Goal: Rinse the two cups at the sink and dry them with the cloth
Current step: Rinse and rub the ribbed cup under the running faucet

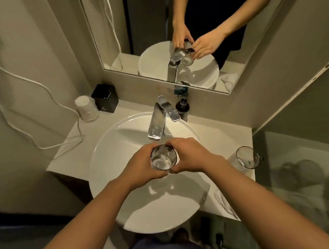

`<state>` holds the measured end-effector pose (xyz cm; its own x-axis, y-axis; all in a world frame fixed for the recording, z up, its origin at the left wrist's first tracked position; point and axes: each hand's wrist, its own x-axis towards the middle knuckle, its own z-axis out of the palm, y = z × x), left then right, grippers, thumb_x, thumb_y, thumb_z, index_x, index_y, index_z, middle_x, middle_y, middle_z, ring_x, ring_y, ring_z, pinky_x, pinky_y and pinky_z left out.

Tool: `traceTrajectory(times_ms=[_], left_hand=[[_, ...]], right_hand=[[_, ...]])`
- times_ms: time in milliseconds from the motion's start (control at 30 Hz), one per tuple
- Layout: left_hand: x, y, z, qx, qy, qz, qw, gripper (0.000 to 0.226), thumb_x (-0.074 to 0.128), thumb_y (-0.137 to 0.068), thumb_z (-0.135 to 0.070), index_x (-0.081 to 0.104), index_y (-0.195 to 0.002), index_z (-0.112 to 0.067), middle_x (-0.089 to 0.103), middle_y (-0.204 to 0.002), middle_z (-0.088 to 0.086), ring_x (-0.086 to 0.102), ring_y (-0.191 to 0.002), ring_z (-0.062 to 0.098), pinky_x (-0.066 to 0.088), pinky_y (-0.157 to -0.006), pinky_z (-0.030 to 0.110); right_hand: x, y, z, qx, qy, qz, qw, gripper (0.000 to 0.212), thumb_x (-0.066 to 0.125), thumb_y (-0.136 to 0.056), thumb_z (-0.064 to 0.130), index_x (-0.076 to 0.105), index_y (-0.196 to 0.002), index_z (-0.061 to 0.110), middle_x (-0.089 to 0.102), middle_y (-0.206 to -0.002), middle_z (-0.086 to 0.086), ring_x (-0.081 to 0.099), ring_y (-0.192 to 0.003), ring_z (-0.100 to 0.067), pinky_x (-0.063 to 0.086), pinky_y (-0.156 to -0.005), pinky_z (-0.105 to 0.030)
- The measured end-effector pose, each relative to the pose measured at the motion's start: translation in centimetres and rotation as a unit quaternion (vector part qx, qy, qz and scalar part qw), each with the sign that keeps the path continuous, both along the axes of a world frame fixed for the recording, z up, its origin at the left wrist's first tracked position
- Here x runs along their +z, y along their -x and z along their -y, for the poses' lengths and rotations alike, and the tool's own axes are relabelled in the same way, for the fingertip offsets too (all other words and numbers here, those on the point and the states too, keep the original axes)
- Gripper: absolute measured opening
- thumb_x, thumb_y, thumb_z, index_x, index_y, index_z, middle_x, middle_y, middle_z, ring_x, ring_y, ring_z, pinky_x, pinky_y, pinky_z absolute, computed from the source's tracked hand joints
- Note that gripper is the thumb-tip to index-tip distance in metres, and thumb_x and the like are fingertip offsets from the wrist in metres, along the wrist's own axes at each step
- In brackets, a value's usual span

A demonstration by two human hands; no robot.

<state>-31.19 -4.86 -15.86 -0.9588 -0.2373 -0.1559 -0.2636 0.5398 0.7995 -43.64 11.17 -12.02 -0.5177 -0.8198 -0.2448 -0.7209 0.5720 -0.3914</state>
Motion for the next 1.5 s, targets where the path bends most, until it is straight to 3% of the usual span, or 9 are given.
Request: traceTrajectory(times_ms=[133,233,333,433,533,700,1033,1300,1500], left_hand=[[-1.2,-1.7,1.7,0.04,0.003,0.012,0.999,0.083,0.097,-0.063,-0.031,0.057,-0.135,-0.023,0.06,-0.119,-0.013,0.059,-0.104,0.007,0.041,-0.082,0.009],[-1.8,-2.1,2.4,0.063,0.008,0.02,0.998,0.081,0.096,-0.063,-0.033,0.058,-0.134,-0.022,0.062,-0.12,-0.01,0.059,-0.105,0.008,0.041,-0.081,0.014],[-2.4,-2.3,3.2,0.083,0.012,0.026,0.996,0.08,0.095,-0.063,-0.035,0.058,-0.132,-0.021,0.062,-0.119,-0.01,0.058,-0.103,0.009,0.04,-0.08,0.014],[-2.7,-1.8,3.5,0.09,0.017,0.038,0.995,0.082,0.095,-0.061,-0.038,0.058,-0.132,-0.021,0.062,-0.12,-0.009,0.059,-0.105,0.012,0.044,-0.084,0.024],[-2.8,-0.9,3.5,0.095,0.012,0.037,0.995,0.083,0.095,-0.059,-0.041,0.059,-0.131,-0.022,0.062,-0.12,-0.009,0.061,-0.106,0.014,0.046,-0.087,0.028],[-2.8,0.3,3.2,0.098,0.01,0.032,0.995,0.079,0.095,-0.062,-0.037,0.059,-0.13,-0.019,0.063,-0.119,-0.006,0.059,-0.104,0.014,0.048,-0.09,0.031],[-3.3,1.7,3.0,0.116,0.008,0.038,0.992,0.082,0.096,-0.06,-0.037,0.058,-0.129,-0.016,0.065,-0.119,-0.002,0.061,-0.102,0.016,0.051,-0.088,0.033],[-3.5,1.8,2.7,0.116,0.014,0.057,0.992,0.085,0.096,-0.061,-0.037,0.056,-0.132,-0.015,0.062,-0.118,-0.003,0.058,-0.101,0.015,0.045,-0.084,0.028],[-4.3,1.1,2.3,0.125,0.019,0.079,0.989,0.086,0.096,-0.06,-0.041,0.056,-0.131,-0.015,0.062,-0.118,-0.002,0.059,-0.102,0.017,0.044,-0.083,0.029]], right_hand=[[-0.6,-1.1,1.3,-0.001,0.014,0.047,0.999,0.072,0.089,-0.066,0.043,0.061,-0.128,0.022,0.069,-0.121,0.002,0.064,-0.109,-0.02,0.051,-0.094,-0.039],[-0.5,-0.4,0.6,-0.033,-0.002,0.051,0.998,0.07,0.086,-0.076,0.041,0.058,-0.136,0.02,0.068,-0.128,0.001,0.063,-0.117,-0.02,0.048,-0.101,-0.04],[0.0,0.6,-0.2,-0.125,0.034,-0.033,0.991,0.048,0.077,-0.088,0.039,0.063,-0.128,0.017,0.071,-0.123,-0.002,0.067,-0.112,-0.025,0.05,-0.097,-0.042],[1.6,1.4,-0.2,-0.188,0.127,-0.138,0.964,0.041,0.073,-0.092,0.028,0.061,-0.128,0.013,0.068,-0.124,-0.007,0.064,-0.112,-0.031,0.05,-0.096,-0.045],[3.1,2.0,1.0,-0.11,0.18,-0.185,0.96,0.038,0.074,-0.088,0.016,0.058,-0.122,0.018,0.068,-0.118,-0.003,0.063,-0.105,-0.03,0.05,-0.086,-0.042],[2.7,3.2,2.8,-0.018,0.1,-0.24,0.965,0.043,0.075,-0.086,0.009,0.063,-0.127,0.01,0.068,-0.125,-0.007,0.065,-0.107,-0.035,0.056,-0.082,-0.043],[2.9,4.4,3.9,0.016,0.045,-0.319,0.946,0.037,0.065,-0.087,0.0,0.064,-0.123,0.005,0.068,-0.118,-0.014,0.065,-0.101,-0.037,0.053,-0.083,-0.046],[4.5,6.0,5.2,0.016,0.044,-0.345,0.938,0.035,0.062,-0.083,-0.005,0.071,-0.111,0.013,0.072,-0.103,-0.004,0.067,-0.092,-0.03,0.053,-0.081,-0.041],[5.3,6.2,5.4,0.002,0.035,-0.327,0.944,0.013,0.062,-0.092,0.008,0.072,-0.098,0.014,0.071,-0.094,-0.004,0.064,-0.085,-0.029,0.046,-0.076,-0.038]])
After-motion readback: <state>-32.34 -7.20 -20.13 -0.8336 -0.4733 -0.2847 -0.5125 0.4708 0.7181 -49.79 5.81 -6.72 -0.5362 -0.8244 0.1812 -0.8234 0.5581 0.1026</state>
